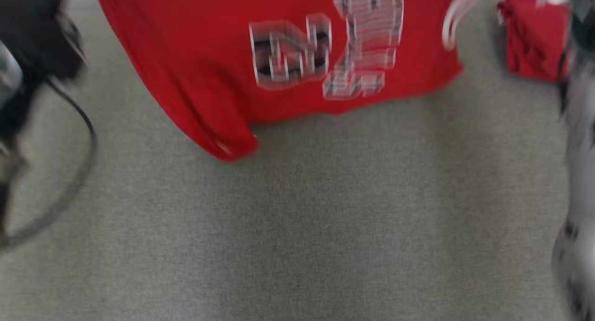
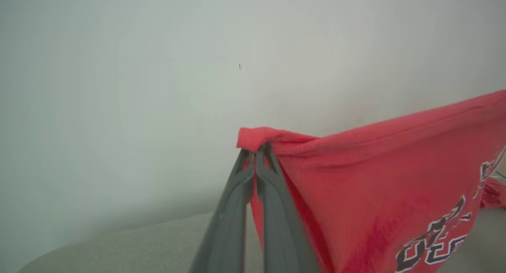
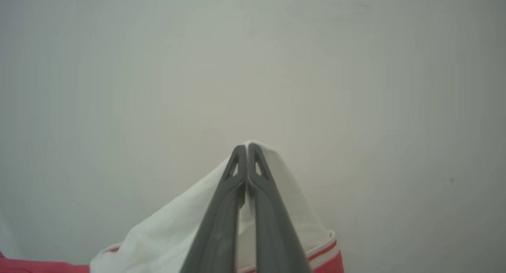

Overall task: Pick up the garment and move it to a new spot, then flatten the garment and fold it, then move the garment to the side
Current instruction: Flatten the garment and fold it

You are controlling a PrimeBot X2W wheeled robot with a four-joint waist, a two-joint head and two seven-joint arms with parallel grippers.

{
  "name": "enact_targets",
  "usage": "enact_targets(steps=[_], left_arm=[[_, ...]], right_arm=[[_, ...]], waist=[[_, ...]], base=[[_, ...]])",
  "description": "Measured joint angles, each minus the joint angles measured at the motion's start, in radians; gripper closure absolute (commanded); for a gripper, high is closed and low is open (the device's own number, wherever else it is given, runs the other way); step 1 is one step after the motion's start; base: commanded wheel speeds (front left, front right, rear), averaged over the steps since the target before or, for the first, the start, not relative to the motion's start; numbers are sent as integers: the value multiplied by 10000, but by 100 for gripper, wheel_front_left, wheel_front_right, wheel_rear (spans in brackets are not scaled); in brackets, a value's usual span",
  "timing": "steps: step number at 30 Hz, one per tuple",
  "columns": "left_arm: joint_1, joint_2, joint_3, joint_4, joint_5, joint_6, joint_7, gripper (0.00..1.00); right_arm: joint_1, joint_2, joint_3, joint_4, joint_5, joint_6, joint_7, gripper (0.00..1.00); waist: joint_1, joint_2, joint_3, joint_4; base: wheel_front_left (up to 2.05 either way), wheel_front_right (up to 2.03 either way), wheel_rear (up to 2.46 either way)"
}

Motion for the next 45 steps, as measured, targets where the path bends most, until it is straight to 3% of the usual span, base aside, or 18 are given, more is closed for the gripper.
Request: enact_targets(steps=[4, 12, 18, 28, 32, 36, 41, 45], left_arm=[[-2535, 15, -19, 1080, -182, 0, 445, 100], [-6649, -470, 71, 3064, 134, 36, 36, 100], [-8570, -560, -58, 4481, 324, 33, -504, 100], [-9345, -688, -598, 5584, 38, 4, -1158, 100], [-8496, -784, -953, 5346, -385, 4, -1624, 100], [-6973, -709, -970, 4752, -1074, 2, -2353, 100], [-3556, -562, -982, 3235, -2105, 0, -3321, 100], [-1121, -462, -794, 1705, -2445, 297, -3839, 100]], right_arm=[[-2893, 286, -242, 1684, -17, 0, 196, 100], [-7064, 625, -157, 4245, -1108, 0, -543, 100], [-8722, 763, 86, 5630, -1490, 0, -1049, 100], [-9716, 675, 765, 7035, -1417, 0, -1755, 100], [-9325, 470, 1264, 7124, -1034, 0, -2044, 100], [-7819, 136, 1827, 6585, -115, 0, -2520, 100], [-3960, -940, 2535, 4265, 1471, 0, -2842, 100], [-726, -1745, 2125, 2069, 2224, 0, -2640, 100]], waist=[[0, 0, 794, -4], [1, 0, 2276, 67], [0, 1, 3025, 146], [-3, 1, 3507, 234], [-3, 0, 3499, 244], [-3, -1, 3227, 219], [-4, -1, 2467, 121], [-5, -2, 1831, 65]], base=[[0, 0, 0], [0, 0, 0], [0, 0, 0], [0, 0, 0], [0, 0, 0], [0, 0, 0], [0, 0, 0], [0, 0, 0]])
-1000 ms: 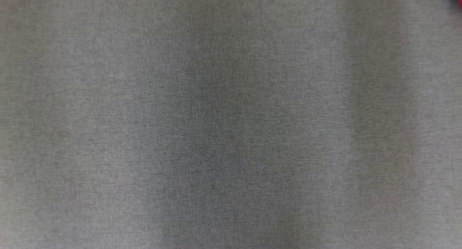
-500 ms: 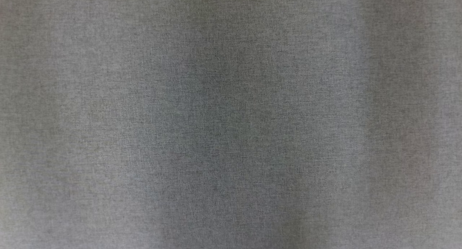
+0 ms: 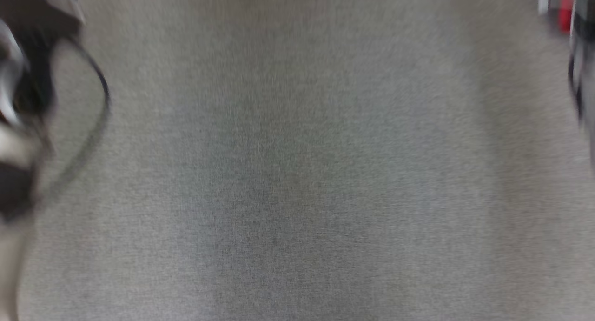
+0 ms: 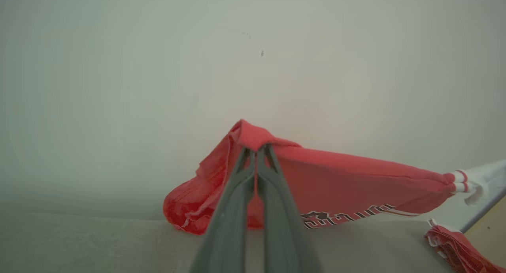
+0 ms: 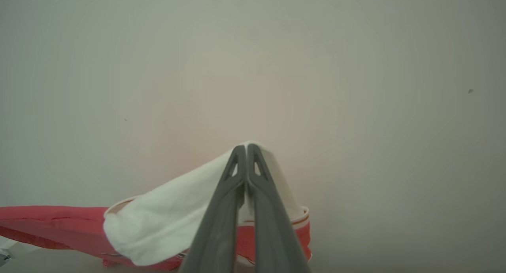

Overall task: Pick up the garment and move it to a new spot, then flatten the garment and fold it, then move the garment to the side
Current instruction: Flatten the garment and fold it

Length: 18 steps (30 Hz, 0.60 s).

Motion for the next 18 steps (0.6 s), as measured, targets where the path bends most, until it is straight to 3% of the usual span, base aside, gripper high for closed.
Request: enact_targets(steps=[2, 3, 6, 11, 18], left_arm=[[1331, 58, 165, -894, -301, 326, -159, 100], [1331, 58, 165, -894, -301, 326, -159, 100], [3148, 184, 293, -2257, -359, 924, -449, 100], [5899, 132, 596, -3994, -719, 1718, -874, 100], [8640, -299, 556, -4433, -949, 2042, -1237, 100]], right_arm=[[1702, -151, -525, -1162, 261, 0, 219, 100], [1702, -151, -525, -1162, 261, 0, 219, 100], [4204, -81, -1555, -2796, 288, 0, 663, 100], [7870, 1035, -3149, -5195, -25, 0, 1808, 100], [11230, 2642, -4389, -7181, -623, 0, 2945, 100]], waist=[[-2, -2, -319, -34], [-2, -2, -319, -34], [-2, -2, -742, -78], [-3, -3, -1308, -142], [-2, -3, -1878, -98]], base=[[0, 0, 0], [0, 0, 0], [0, 0, 0], [0, 0, 0], [0, 0, 0]])
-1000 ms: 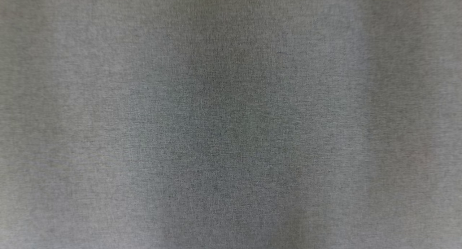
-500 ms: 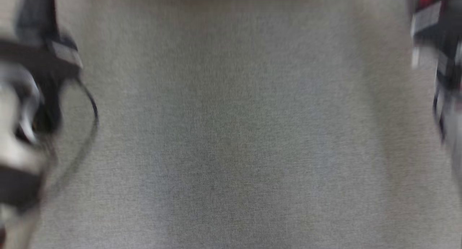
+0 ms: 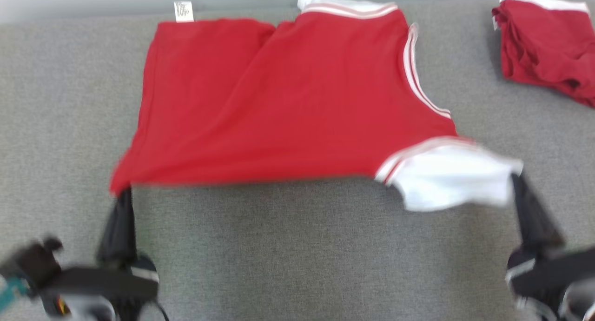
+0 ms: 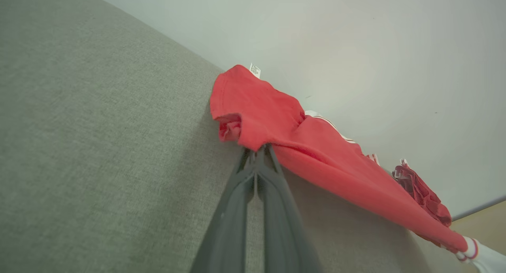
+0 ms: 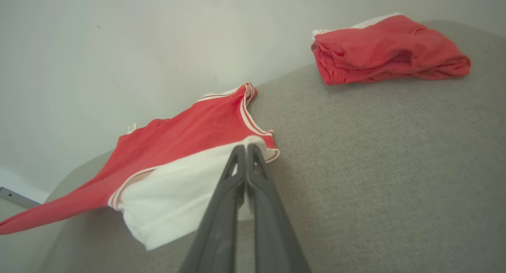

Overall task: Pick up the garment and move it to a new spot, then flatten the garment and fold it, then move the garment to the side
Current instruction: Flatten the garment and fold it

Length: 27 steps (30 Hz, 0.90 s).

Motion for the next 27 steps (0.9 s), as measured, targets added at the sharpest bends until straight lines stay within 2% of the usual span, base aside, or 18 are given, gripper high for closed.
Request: enact_targets(steps=[3, 10, 16, 20, 27], left_arm=[[865, -345, 121, 161, -56, 29, -109, 100], [2436, -825, 449, 681, 77, -125, -211, 100], [3104, -1164, 771, 1055, 337, -326, -228, 100], [3442, -1258, 918, 1269, 437, -412, -232, 100], [3648, -1407, 821, 1333, 535, -499, -240, 100]], right_arm=[[1022, 585, -115, -401, -63, 0, 207, 100], [2754, 1076, -33, -727, -245, 0, 660, 100], [3871, 1135, 257, -637, -301, 0, 1129, 100], [4628, 1191, 502, -487, 50, 0, 1701, 100], [4325, 1223, 102, -537, 560, 0, 1421, 100]], waist=[[2, 0, -225, 21], [2, 1, -735, -45], [3, 2, -967, -264], [3, 2, -1107, -320], [4, 3, -1140, -330]], base=[[0, 0, 0], [0, 0, 0], [0, 0, 0], [0, 0, 0], [0, 0, 0]])
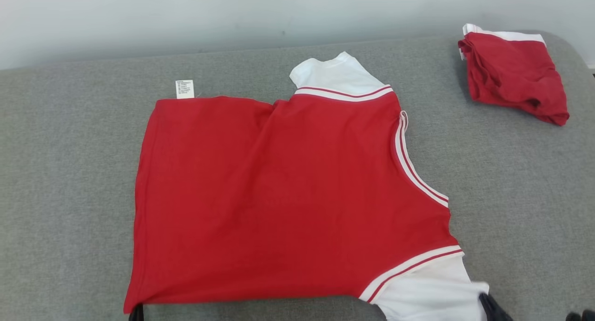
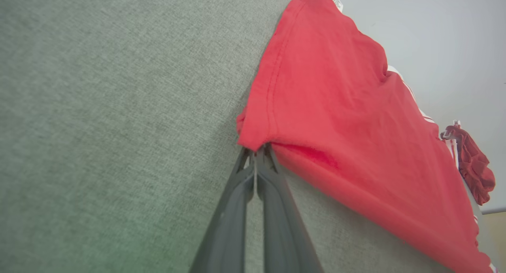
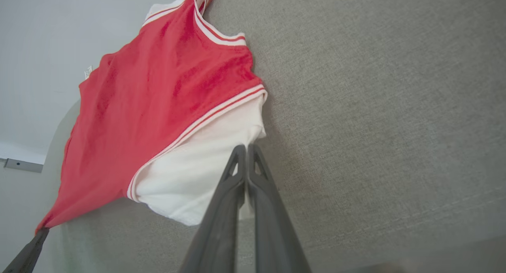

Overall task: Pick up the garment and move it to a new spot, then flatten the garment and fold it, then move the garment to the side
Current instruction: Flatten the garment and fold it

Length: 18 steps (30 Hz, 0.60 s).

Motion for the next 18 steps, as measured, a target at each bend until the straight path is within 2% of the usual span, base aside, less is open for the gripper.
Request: enact_targets(steps=[6, 10, 15, 18], left_arm=[[-390, -40, -56, -391, 207, -8, 33, 100], [-838, 29, -186, -543, 347, 0, 251, 100], [-1570, 198, -299, -384, 479, -10, 560, 100], [-2237, 282, -334, -67, 527, -77, 763, 100]], right_arm=[[-979, 4, 142, -84, 416, 0, -244, 100], [-1884, 4, 15, -8, 163, 0, -50, 100], [-3428, -506, 151, 596, -359, 0, 522, 100], [-4745, -859, 470, 1471, -608, 0, 727, 100]], waist=[[0, 0, -3, 198], [0, 0, 32, 330], [1, 0, 169, 415], [1, 1, 301, 466]], base=[[0, 0, 0], [0, 0, 0], [0, 0, 0], [0, 0, 0]])
